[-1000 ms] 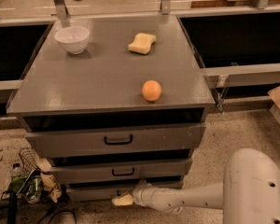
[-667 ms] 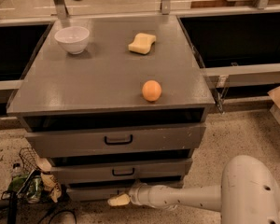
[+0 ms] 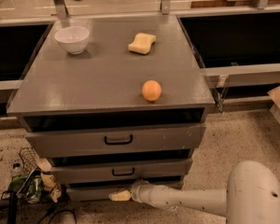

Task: Open bottom drawer

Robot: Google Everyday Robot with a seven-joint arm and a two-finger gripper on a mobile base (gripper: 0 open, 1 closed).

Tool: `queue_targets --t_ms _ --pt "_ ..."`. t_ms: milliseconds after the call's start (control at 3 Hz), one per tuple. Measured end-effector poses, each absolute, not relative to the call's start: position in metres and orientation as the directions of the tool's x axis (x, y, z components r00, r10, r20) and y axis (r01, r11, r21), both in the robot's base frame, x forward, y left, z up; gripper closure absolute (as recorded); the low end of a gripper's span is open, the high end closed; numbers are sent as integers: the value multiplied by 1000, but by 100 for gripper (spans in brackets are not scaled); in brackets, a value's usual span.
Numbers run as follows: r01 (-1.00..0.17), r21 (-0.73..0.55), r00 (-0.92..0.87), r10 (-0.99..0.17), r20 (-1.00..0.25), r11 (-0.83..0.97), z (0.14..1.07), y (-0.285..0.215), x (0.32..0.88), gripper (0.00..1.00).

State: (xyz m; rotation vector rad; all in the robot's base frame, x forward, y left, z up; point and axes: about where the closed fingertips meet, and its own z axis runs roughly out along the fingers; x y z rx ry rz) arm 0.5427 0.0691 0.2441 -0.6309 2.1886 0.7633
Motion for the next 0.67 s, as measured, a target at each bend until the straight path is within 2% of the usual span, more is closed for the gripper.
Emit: queue_targets --t_ms 667 --pt "-655 357 -643 -244 -726 666 222 85 545 0"
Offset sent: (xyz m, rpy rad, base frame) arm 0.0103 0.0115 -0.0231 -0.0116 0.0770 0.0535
